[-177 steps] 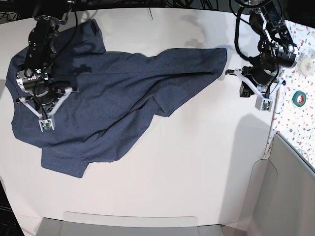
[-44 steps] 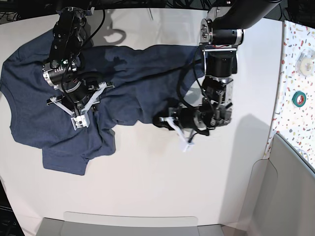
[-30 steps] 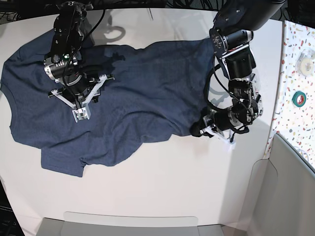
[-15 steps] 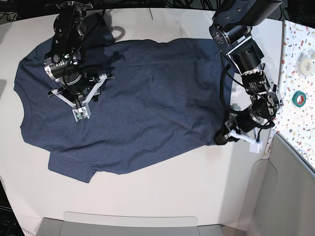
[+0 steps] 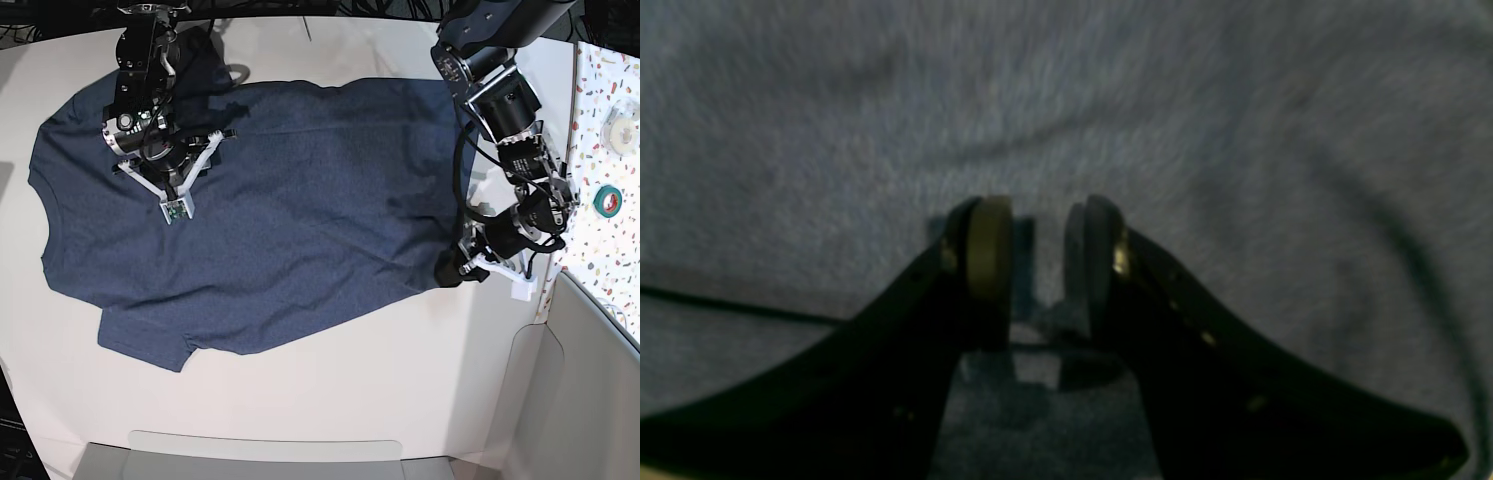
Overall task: Layout the t-shirt on the table in an organized manner, then fold the t-shirt properly
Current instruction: 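Pull the folded fabric outward with the left gripper to unfold it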
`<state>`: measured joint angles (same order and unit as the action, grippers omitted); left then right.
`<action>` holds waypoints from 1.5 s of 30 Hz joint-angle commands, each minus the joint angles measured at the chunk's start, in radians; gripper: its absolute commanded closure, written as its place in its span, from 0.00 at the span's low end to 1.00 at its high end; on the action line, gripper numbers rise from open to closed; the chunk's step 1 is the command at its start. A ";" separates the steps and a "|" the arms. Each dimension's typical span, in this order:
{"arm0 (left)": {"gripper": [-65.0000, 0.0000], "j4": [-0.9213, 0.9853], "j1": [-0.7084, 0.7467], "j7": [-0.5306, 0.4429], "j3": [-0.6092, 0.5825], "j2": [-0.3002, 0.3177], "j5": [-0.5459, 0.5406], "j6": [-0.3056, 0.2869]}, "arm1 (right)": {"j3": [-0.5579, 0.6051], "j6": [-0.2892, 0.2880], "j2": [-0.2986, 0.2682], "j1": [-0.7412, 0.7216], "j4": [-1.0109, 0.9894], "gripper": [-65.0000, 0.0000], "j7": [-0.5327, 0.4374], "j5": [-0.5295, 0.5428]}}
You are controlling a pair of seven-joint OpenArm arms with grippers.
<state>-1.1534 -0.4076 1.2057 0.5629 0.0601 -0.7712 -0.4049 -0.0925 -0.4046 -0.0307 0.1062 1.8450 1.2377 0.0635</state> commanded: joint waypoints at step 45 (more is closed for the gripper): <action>0.65 0.375 -0.170 -0.223 -0.198 0.040 -0.235 -0.009 | 0.001 0.002 -0.062 0.102 -0.035 0.71 -0.072 0.002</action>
<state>-0.7616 -0.5430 0.9886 0.3630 0.0929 -0.9802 -0.4015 -0.0917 -0.4007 -0.0849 0.1886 1.8164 1.0897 0.0929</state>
